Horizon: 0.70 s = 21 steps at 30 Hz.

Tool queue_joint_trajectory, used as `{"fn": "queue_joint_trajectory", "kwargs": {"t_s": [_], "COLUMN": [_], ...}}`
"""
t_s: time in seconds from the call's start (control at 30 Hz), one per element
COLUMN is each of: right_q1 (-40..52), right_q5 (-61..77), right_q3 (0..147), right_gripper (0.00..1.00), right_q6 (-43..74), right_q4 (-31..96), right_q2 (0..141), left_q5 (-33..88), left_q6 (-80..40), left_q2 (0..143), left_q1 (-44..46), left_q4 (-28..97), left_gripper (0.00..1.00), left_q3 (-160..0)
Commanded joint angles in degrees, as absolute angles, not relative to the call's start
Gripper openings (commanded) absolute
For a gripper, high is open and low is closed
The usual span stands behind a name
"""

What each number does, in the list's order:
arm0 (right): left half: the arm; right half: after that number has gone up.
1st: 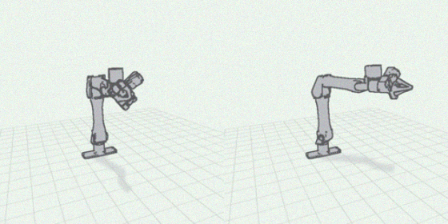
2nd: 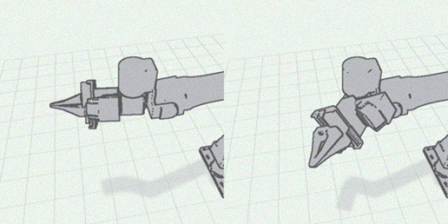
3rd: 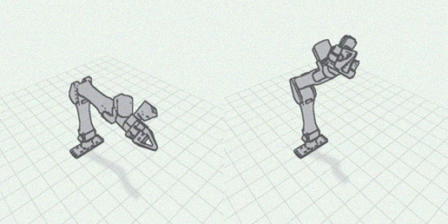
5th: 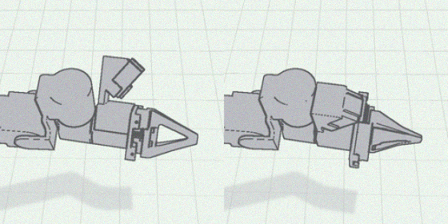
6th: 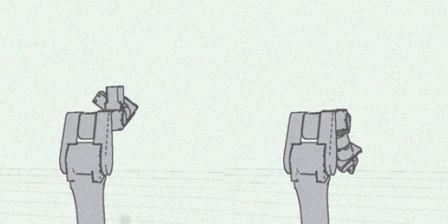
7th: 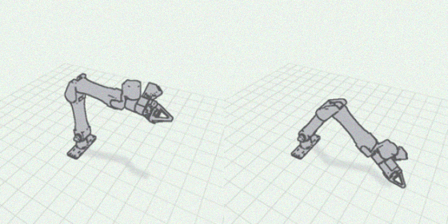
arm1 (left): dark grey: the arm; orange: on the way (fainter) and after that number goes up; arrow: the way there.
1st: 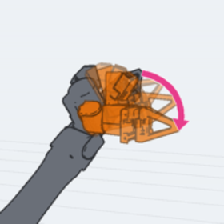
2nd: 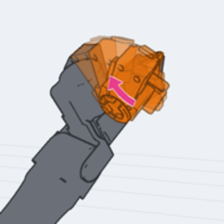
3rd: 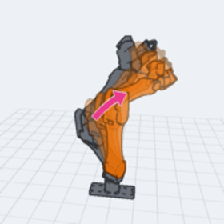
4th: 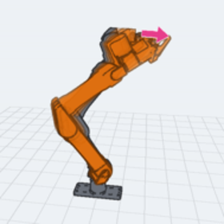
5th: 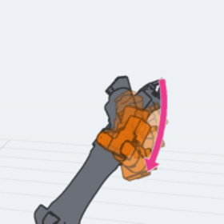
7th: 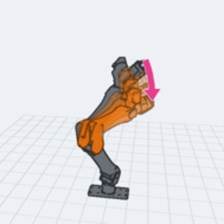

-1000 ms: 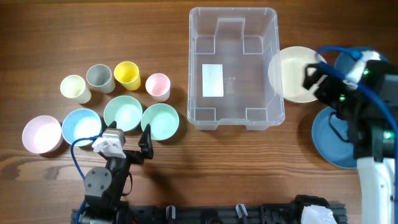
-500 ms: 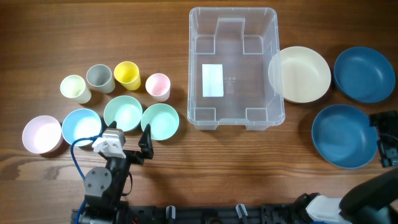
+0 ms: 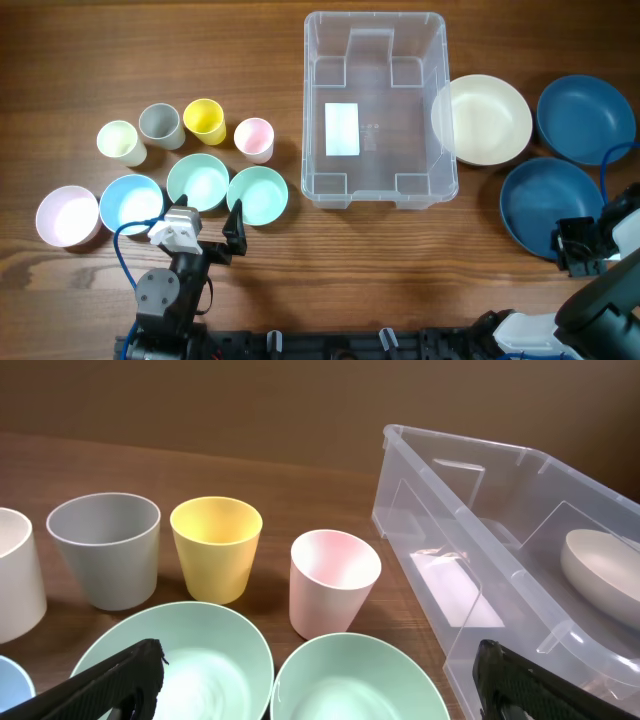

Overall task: Pack container
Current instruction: 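Lift the dark blue bowl and lower it into the clear bin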

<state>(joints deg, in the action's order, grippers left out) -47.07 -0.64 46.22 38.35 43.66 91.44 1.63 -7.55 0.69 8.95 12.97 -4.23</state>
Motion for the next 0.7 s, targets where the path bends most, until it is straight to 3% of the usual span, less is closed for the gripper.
{"fn": "queue_joint_trajectory", "kwargs": {"t_s": [0.0,0.17,0.37,0.53,0.6,0.67], "right_q1": [-47.1,-47.1,-45.5,-25.8,-11.5,-3.4], "right_q5": [-1.3,0.8,20.4,22.5,16.0,11.2], "right_q3": [45.3,45.3,51.3,61.8,68.6,72.7], "right_gripper": [0.08,0.04,0.04,0.04,0.04,0.04], "right_q6": [38.9,37.9,35.8,36.1,35.6,32.0], "right_q4": [44.6,47.8,48.5,48.1,45.9,43.8], "right_q2": [89.8,78.7,54.0,53.2,59.7,66.1], "left_q5": [2.5,2.5,2.5,2.5,2.5,2.5], "left_q6": [-6.6,-6.6,-6.6,-6.6,-6.6,-6.6], "left_q2": [0.4,0.4,0.4,0.4,0.4,0.4], "left_q1": [9.1,9.1,9.1,9.1,9.1,9.1], "left_q4": [12.8,12.8,12.8,12.8,12.8,12.8], "left_gripper": [1.0,1.0,1.0,1.0,1.0,1.0], "left_q3": [-4.0,-4.0,-4.0,-4.0,-4.0,-4.0]}}
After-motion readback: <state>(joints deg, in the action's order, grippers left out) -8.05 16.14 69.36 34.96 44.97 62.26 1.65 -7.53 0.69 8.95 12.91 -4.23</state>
